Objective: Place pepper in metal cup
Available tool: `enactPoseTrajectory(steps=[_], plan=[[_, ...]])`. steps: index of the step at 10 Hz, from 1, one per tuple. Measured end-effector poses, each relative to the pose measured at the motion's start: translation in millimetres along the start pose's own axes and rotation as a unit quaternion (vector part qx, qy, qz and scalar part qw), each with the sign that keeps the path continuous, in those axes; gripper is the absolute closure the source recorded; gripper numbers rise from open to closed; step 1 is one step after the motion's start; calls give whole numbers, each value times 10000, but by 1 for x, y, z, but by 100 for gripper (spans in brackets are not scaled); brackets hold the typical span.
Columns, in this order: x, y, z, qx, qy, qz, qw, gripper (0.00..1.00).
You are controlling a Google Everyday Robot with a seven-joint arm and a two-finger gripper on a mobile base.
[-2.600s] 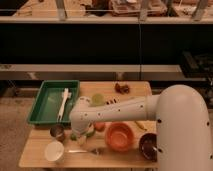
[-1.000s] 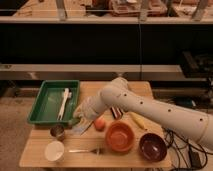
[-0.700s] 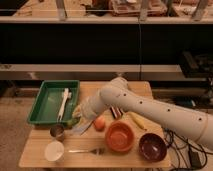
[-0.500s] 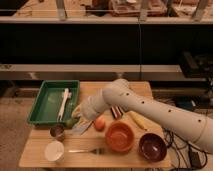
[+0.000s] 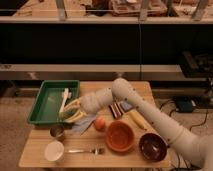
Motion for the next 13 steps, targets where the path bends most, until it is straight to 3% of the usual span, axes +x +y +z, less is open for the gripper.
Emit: enactPoseTrajectory(steps=[1, 2, 3, 8, 13], plan=[[-10, -5, 9, -143, -478, 276, 9984, 94], [-16, -8, 13, -221, -731, 463, 9960, 94], [-18, -9, 15, -257, -839, 542, 9947, 94], [-14, -9, 17, -340, -835, 663, 9937, 94], [46, 4, 39, -739, -830, 1299, 9853, 94]])
